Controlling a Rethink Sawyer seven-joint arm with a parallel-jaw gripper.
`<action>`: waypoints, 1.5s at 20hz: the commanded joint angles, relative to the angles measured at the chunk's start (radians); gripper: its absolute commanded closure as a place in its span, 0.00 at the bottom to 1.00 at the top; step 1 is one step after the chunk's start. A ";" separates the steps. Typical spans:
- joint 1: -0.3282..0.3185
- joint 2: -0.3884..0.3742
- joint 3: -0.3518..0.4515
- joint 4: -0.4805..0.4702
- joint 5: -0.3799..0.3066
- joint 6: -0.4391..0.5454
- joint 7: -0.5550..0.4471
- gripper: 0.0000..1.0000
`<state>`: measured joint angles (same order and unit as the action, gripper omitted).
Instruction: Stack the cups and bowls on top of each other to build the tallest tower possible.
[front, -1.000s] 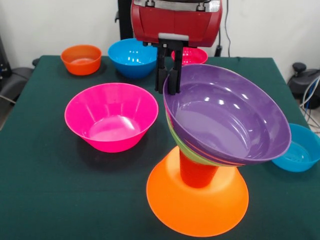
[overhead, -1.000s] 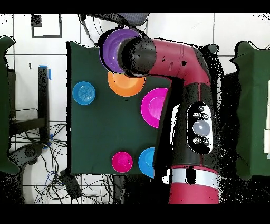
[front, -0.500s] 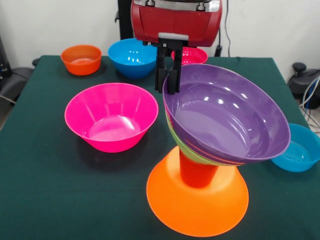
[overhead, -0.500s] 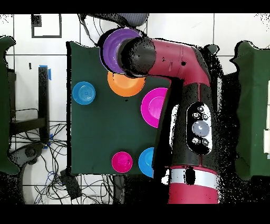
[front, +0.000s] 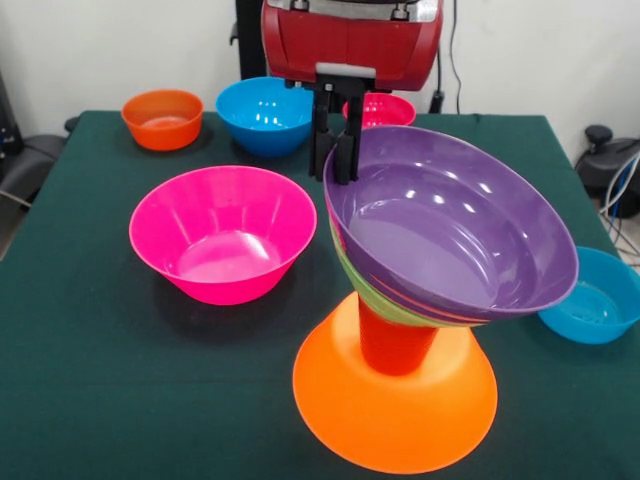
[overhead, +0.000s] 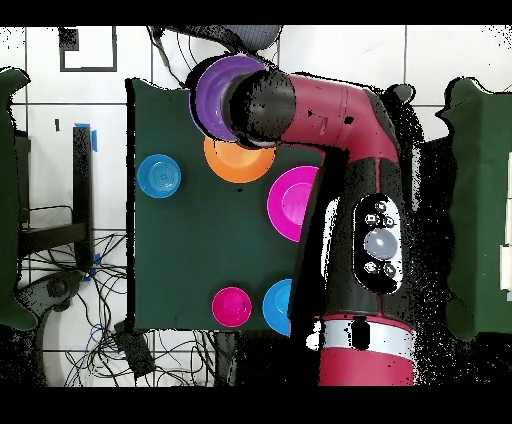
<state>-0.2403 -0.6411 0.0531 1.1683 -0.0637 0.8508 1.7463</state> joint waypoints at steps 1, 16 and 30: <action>0.021 0.036 0.014 0.124 -0.026 0.155 0.045 1.00; 0.010 0.024 0.022 0.156 -0.032 0.139 0.030 1.00; 0.012 0.045 0.021 0.147 -0.042 0.108 0.037 1.00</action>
<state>-0.2404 -0.6666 0.0500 1.1963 -0.0641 0.8910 1.7463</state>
